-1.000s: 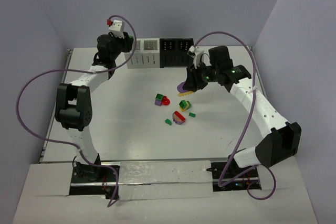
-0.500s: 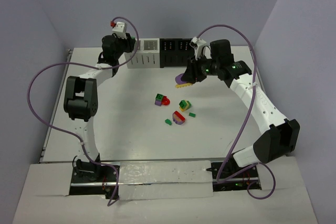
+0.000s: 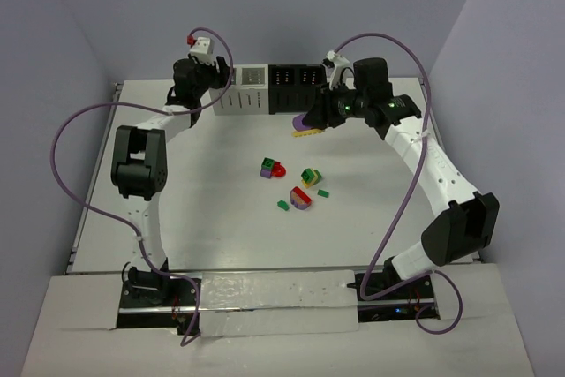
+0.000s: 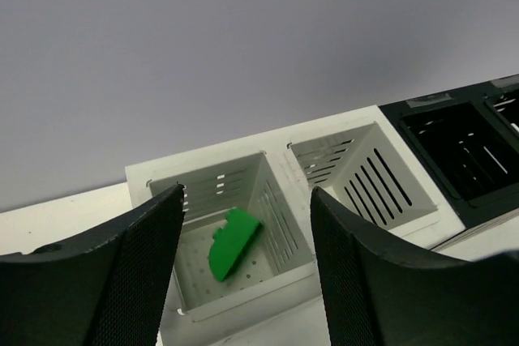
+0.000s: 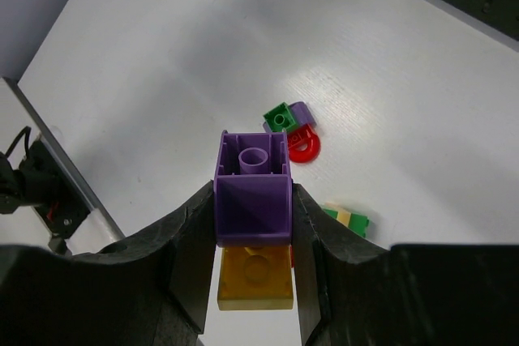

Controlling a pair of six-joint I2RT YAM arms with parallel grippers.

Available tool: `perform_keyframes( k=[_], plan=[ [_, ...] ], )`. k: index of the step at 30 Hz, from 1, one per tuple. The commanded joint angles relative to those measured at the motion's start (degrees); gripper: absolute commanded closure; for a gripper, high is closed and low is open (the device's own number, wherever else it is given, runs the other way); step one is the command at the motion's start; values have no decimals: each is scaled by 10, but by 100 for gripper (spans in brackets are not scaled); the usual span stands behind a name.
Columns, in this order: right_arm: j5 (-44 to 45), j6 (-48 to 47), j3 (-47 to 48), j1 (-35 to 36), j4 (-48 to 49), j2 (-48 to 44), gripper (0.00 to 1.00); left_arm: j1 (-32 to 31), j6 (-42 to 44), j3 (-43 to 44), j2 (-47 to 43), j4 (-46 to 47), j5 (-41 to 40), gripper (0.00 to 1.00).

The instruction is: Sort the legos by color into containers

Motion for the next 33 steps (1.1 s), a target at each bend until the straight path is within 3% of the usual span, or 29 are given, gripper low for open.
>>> perform_keyframes(
  k=[1,5,9,13,16,19,26,33],
  plan=[
    [-7,26,64,-5,19,11,100,3,-6,50,-18,-3,22,30],
    [-29,44,92,-8,14,17,100,9,4,48,-86,-28,105,32],
    [-86,82,70,-24,43,5,100,18,19,-5,-191,-85,344,34],
    [-172,147,-2,-50,127,-25,100,17,-74,-83,-310,-168,492,35],
    [-196,186,-37,-57,180,-44,100,5,-151,-192,-418,-155,501,31],
    [-225,224,-48,-57,226,-45,100,-11,-176,-251,-487,-170,487,28],
    [-331,454,-129,-56,476,-45,100,-58,-211,-296,-543,-157,467,21],
    [-348,566,-168,-55,565,-30,100,-102,-147,-283,-525,-179,467,24]
  ],
)
